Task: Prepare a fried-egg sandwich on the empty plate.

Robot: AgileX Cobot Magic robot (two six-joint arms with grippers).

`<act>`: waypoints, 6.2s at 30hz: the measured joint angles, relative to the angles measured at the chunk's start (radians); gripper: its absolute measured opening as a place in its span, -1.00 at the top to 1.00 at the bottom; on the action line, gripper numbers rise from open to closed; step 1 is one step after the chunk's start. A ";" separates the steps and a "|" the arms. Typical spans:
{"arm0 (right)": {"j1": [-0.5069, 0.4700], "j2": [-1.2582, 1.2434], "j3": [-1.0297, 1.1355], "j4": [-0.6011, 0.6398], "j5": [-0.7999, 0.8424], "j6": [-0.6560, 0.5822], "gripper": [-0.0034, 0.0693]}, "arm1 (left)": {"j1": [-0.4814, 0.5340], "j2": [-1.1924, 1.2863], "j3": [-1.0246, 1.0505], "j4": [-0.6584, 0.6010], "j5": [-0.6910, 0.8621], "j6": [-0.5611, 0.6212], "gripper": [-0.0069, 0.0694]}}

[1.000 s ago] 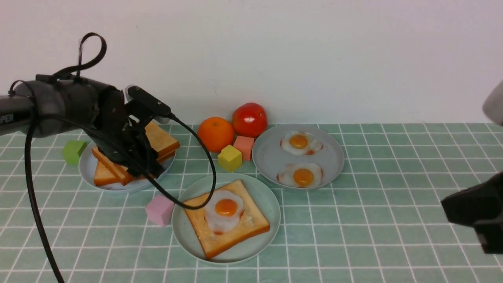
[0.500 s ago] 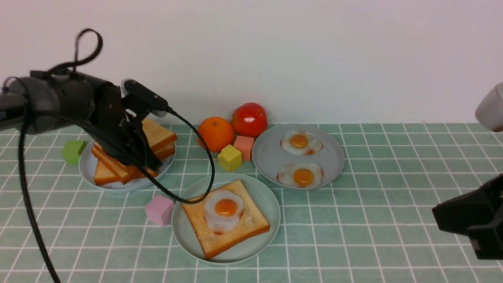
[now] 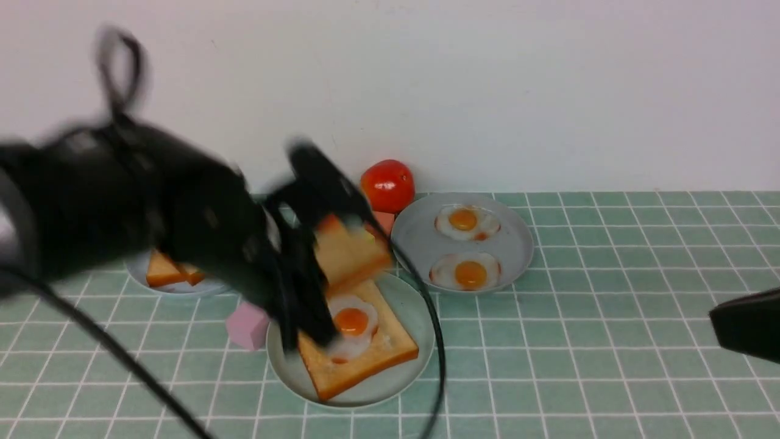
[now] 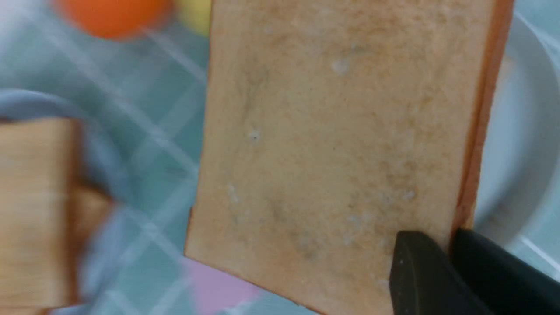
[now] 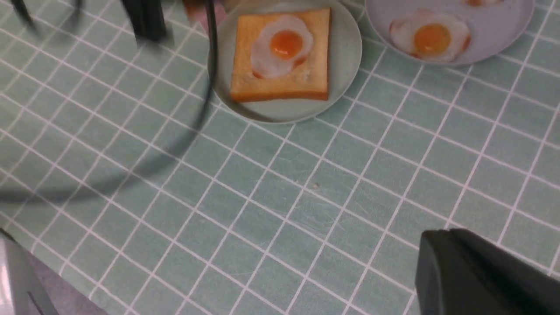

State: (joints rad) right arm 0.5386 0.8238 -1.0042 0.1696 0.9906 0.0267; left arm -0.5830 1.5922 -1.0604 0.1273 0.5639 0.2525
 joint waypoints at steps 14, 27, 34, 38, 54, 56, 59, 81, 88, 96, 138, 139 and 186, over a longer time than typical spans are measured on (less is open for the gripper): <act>0.000 -0.024 0.000 0.087 0.012 0.000 0.85 | -0.061 0.125 0.023 0.096 -0.122 -0.057 0.65; 0.000 -0.024 0.000 0.109 0.051 0.002 0.84 | -0.061 0.133 0.023 0.077 -0.128 -0.071 0.11; 0.000 -0.024 0.000 0.130 0.052 0.002 0.83 | -0.061 0.091 0.023 0.060 -0.119 -0.072 -0.47; 0.000 -0.029 0.000 0.123 0.053 0.002 0.83 | -0.061 -0.001 0.024 -0.026 -0.085 -0.082 -0.51; 0.000 -0.323 0.028 -0.153 0.239 0.259 0.83 | -0.061 -0.996 0.452 -0.294 -0.236 -0.202 0.85; 0.000 -0.400 0.059 -0.181 0.264 0.302 0.84 | -0.061 -1.135 0.578 -0.309 -0.308 -0.202 0.85; 0.000 -0.490 0.118 -0.232 0.263 0.360 0.90 | -0.061 -1.315 0.741 -0.315 -0.411 -0.202 0.85; 0.000 -0.574 0.635 -0.371 -0.399 0.418 0.88 | -0.061 -1.494 1.019 -0.321 -0.429 -0.202 0.85; -0.067 -0.615 0.716 -0.393 -0.413 0.421 0.93 | -0.061 -1.494 1.019 -0.321 -0.410 -0.202 0.85; -0.431 -0.804 0.942 -0.177 -0.548 0.165 0.95 | -0.061 -1.494 1.019 -0.321 -0.408 -0.203 0.85; -0.489 -0.835 1.018 -0.131 -0.604 0.006 0.90 | -0.056 -1.496 1.021 -0.327 -0.458 -0.203 0.78; -0.489 -0.835 1.018 -0.131 -0.604 0.006 0.90 | -0.045 -1.496 1.021 -0.328 -0.505 -0.203 0.78; -0.490 -0.835 1.018 -0.131 -0.604 0.005 0.82 | 0.532 -1.603 1.092 -0.137 -0.196 -0.569 0.85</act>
State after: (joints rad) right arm 0.0486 -0.0109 0.0139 0.0382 0.3862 0.0321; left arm -0.0512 -0.0107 0.0317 -0.0093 0.3684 -0.3166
